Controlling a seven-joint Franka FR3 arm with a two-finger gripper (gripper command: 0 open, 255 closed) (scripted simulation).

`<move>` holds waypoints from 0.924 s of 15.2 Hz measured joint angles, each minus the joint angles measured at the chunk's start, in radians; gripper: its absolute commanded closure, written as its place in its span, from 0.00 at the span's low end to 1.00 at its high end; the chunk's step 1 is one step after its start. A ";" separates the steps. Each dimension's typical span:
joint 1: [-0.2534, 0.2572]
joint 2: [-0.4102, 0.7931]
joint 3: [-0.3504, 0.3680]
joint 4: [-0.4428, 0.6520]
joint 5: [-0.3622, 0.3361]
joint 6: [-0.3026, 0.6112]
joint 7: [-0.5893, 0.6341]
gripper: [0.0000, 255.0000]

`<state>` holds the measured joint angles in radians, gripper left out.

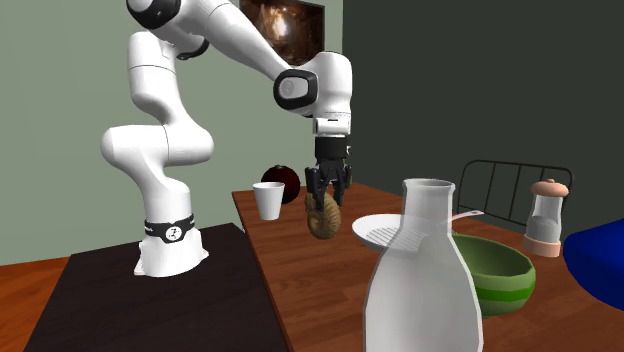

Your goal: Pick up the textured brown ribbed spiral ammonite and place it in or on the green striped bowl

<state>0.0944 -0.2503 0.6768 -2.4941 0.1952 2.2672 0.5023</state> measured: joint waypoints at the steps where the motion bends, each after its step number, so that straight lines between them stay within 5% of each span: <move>1: 0.001 -0.009 -0.004 0.007 0.003 -0.015 -0.004 1.00; 14: 0.015 -0.112 -0.056 0.110 0.031 -0.214 -0.038 1.00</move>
<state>0.1098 -0.3624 0.6209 -2.3837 0.2266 2.0536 0.4644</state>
